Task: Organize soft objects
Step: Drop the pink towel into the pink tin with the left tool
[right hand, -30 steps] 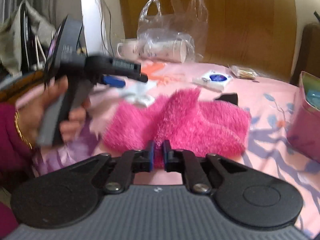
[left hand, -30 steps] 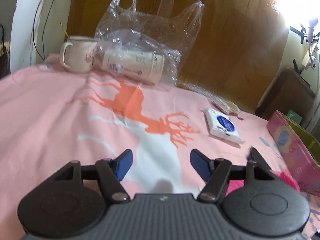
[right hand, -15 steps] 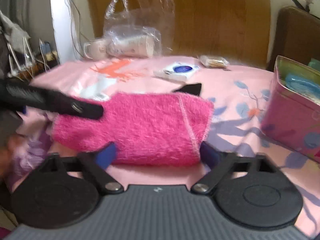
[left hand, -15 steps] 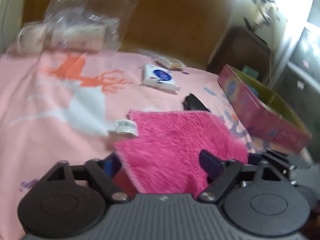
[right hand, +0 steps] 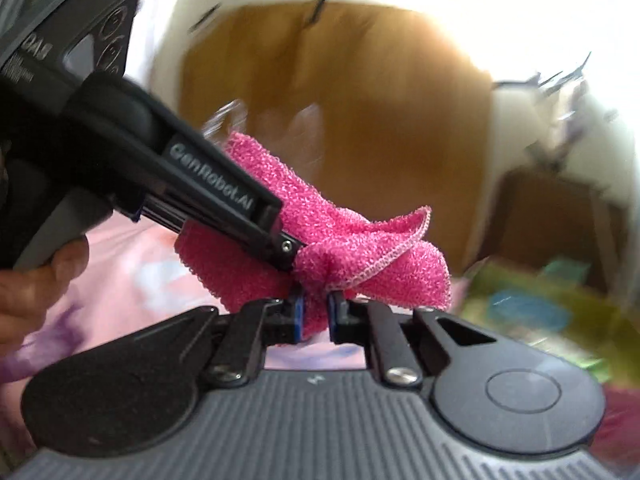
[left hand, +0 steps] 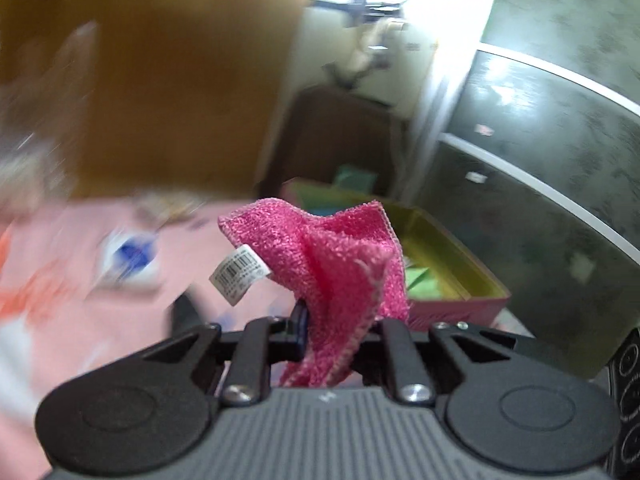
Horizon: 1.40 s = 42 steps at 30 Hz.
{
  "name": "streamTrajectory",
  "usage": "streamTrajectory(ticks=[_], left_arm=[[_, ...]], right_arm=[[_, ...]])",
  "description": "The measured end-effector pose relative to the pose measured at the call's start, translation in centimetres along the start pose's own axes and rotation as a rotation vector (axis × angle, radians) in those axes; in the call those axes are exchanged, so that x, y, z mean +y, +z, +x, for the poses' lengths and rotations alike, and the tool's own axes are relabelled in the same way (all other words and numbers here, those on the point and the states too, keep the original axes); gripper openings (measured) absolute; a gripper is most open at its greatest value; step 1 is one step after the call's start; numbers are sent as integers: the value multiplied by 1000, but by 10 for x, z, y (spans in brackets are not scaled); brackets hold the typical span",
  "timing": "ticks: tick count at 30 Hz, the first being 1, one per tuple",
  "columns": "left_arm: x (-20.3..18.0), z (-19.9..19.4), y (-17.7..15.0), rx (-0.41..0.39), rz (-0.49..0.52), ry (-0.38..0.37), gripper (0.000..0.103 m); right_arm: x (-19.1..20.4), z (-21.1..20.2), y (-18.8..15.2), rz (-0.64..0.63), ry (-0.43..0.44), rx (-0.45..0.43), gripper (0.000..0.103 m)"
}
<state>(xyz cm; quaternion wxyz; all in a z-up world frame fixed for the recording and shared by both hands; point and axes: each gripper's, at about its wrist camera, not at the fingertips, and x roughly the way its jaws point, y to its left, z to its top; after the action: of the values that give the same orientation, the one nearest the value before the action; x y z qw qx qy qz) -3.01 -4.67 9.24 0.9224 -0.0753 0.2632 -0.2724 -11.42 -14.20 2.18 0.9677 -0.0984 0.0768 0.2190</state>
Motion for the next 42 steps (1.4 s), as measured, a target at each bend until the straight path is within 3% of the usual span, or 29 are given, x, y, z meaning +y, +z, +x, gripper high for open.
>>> streamTrajectory(ticks=[3,7,8,9,10,11,12,13,15,16,23,28,35,36,38,39,40,42], left_arm=[[-29,43,23,9,72,-58,15],[-63,106,39,57,116,-91,20],[-71,122,40,67,125,-77,23],[-77,139,43,84,129,-60,36],[-80,152,44,97,132,-41,47],[-83,166,44,111,138,2,51],[-84,175,43,120,144,53,55],[-83,180,42,130,148,105,56],[-75,180,39,147,126,143,56],[-69,173,37,138,111,127,57],[-9,105,21,65,35,199,59],[57,58,3,44,6,408,67],[162,19,-27,63,-120,782,67],[171,17,-31,66,-147,800,67],[182,11,-35,55,-203,767,70],[180,6,-35,8,-205,747,76],[178,4,-36,-8,-199,742,77],[175,5,-36,-28,-185,727,77]], right_arm=[[-32,-8,4,3,-122,-44,15],[-88,-11,-4,68,-263,-27,15],[-102,-11,-7,83,-298,-17,15],[-114,-11,-11,94,-328,-6,16],[-127,-9,-14,108,-357,10,22],[-142,-5,-18,127,-389,31,28],[-151,2,-20,140,-412,58,51],[-159,9,-20,149,-443,101,63],[-181,21,-26,177,-522,238,63],[-186,22,-28,195,-540,249,63],[-180,-17,-32,280,-569,79,63],[-149,-26,-17,265,-468,-32,63],[-94,24,12,250,-97,36,62],[-87,37,17,265,-51,60,63],[-77,76,30,304,22,100,67],[-73,96,39,319,39,112,78],[-72,116,47,336,43,127,87],[-74,173,64,393,-3,176,89]])
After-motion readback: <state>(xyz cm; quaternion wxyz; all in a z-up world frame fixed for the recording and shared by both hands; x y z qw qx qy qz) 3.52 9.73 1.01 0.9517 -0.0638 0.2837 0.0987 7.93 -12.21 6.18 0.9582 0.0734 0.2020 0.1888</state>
